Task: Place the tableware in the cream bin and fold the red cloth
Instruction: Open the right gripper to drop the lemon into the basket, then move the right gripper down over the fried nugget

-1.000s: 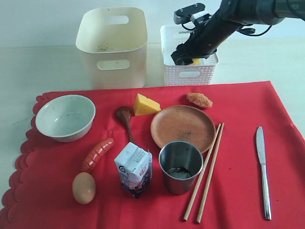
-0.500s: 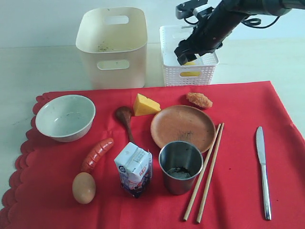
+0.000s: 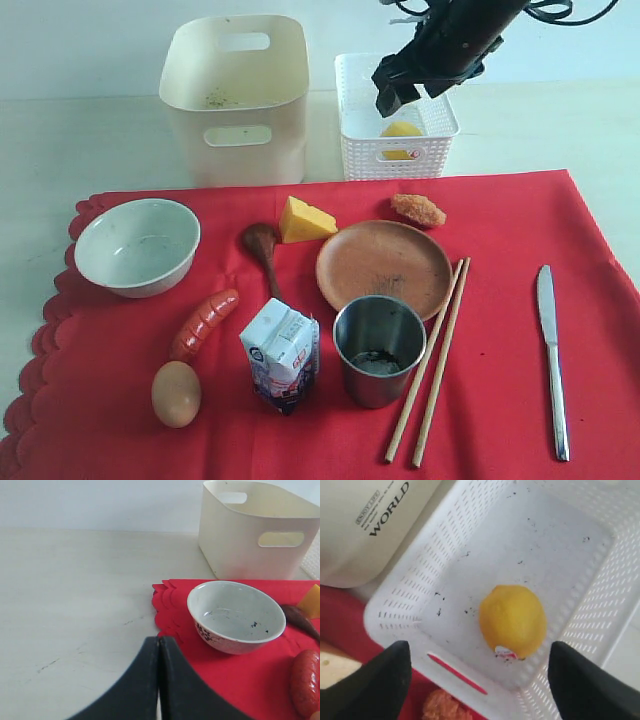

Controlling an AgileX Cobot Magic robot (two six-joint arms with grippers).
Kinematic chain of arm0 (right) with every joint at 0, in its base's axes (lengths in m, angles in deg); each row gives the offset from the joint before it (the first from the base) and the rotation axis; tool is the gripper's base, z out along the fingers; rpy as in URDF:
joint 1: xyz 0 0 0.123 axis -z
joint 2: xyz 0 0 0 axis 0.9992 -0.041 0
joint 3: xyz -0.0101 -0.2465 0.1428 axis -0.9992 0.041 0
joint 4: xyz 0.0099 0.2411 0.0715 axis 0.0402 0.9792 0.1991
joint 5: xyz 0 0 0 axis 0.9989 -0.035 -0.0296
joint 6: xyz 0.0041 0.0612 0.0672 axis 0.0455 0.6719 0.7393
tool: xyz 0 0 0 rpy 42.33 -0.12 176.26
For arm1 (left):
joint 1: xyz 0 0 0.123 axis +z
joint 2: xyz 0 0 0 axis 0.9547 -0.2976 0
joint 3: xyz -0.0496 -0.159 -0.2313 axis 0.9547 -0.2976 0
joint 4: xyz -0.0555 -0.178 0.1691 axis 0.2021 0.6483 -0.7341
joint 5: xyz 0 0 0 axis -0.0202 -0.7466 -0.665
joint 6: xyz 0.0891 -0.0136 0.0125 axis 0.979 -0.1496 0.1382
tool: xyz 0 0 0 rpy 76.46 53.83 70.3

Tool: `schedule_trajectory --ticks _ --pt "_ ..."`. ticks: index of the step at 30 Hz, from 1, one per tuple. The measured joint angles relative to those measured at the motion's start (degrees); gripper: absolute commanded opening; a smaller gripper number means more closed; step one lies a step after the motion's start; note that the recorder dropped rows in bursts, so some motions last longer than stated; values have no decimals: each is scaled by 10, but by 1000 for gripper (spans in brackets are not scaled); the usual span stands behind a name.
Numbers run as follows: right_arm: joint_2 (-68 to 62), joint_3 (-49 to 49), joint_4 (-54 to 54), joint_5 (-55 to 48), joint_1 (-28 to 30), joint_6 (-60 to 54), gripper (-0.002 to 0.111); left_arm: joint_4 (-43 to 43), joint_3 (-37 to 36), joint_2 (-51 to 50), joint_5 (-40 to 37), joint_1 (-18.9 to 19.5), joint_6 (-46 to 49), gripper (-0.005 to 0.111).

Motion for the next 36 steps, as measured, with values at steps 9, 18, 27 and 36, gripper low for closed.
schedule_trajectory --ticks 9,18,27,36 --pt "44 -1 0 -105 0 31 71 0 0 0 0 0 0 0" --pt "74 -1 1 -195 0 52 69 0 0 0 0 0 0 0" --pt "102 30 37 -199 0 53 69 0 0 0 0 0 0 0" --pt "145 121 79 -201 0 28 69 0 0 0 0 0 0 0"
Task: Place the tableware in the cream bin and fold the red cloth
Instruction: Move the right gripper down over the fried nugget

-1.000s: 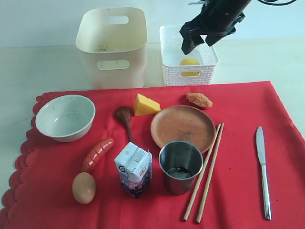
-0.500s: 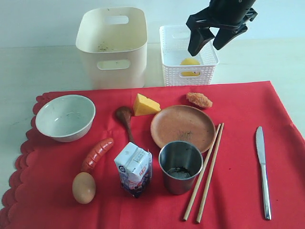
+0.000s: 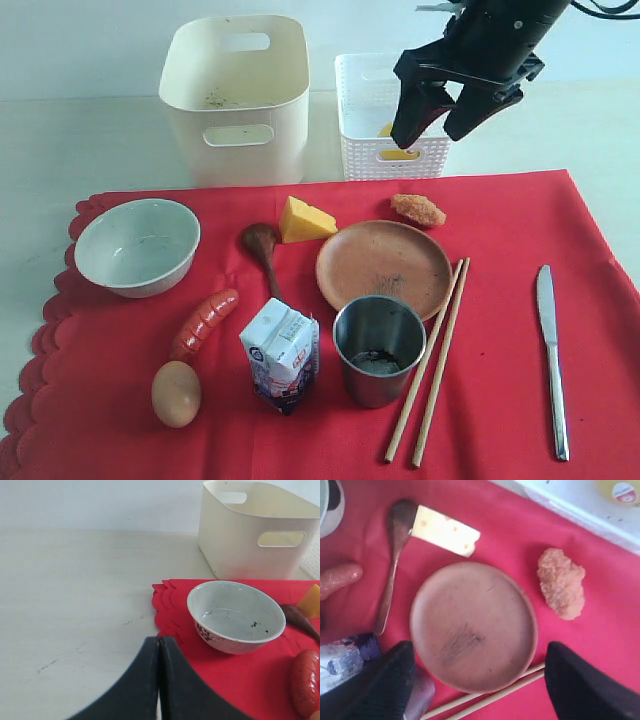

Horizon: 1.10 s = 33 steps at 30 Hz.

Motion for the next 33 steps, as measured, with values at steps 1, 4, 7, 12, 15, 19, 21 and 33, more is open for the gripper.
schedule_trajectory --ticks 1,4,7,12,15,19,21,33 --pt "5 10 5 0 0 -4 69 0 0 0 0 0 0 0" --pt "23 40 17 7 0 -18 69 0 0 0 0 0 0 0" --pt "37 62 19 21 0 -27 69 0 0 0 0 0 0 0" --pt "43 86 20 53 0 -38 69 0 0 0 0 0 0 0" --pt "44 101 19 86 0 -40 69 0 0 0 0 0 0 0" --pt "44 120 11 135 0 -40 69 0 0 0 0 0 0 0" --pt "44 128 11 156 0 -40 69 0 0 0 0 0 0 0" --pt "3 131 9 211 0 -41 69 0 0 0 0 0 0 0"
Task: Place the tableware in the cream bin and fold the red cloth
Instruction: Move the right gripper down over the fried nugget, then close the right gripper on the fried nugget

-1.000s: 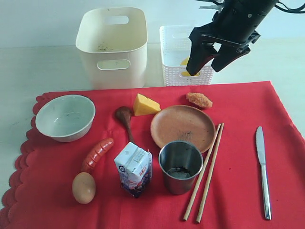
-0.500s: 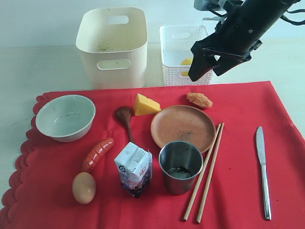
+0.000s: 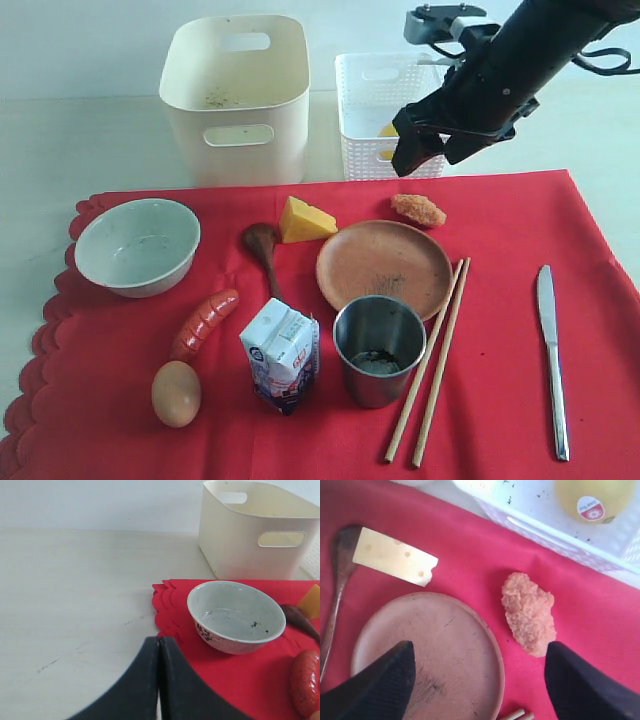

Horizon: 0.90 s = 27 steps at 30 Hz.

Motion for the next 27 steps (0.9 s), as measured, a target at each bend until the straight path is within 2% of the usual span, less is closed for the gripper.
schedule_trajectory --ticks 27 --pt "-117 0 -1 103 0 14 61 0 0 0 0 0 0 0"
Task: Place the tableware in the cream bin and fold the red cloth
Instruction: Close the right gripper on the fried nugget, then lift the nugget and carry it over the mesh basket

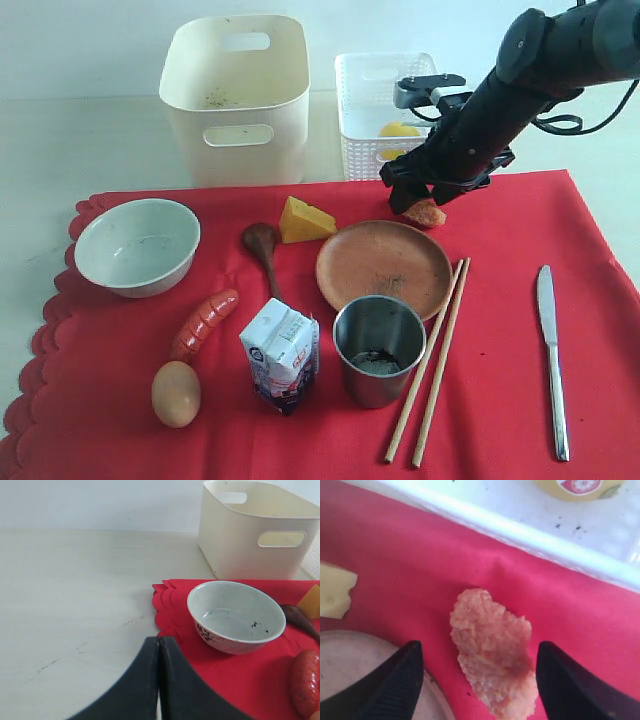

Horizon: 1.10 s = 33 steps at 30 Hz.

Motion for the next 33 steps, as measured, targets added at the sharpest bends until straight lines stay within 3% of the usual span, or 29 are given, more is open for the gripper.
schedule_trajectory --ticks 15,17,25,33 --pt "-26 0 0 10 0 0 53 0 0 0 0 0 0 0" --pt "-26 0 0 11 0 0 47 0 0 0 0 0 0 0" --pt "-27 0 -5 15 0 2 3 0 0 0 0 0 0 0" --pt "-1 0 -8 -2 0 4 0 0 0 0 0 0 0 0"
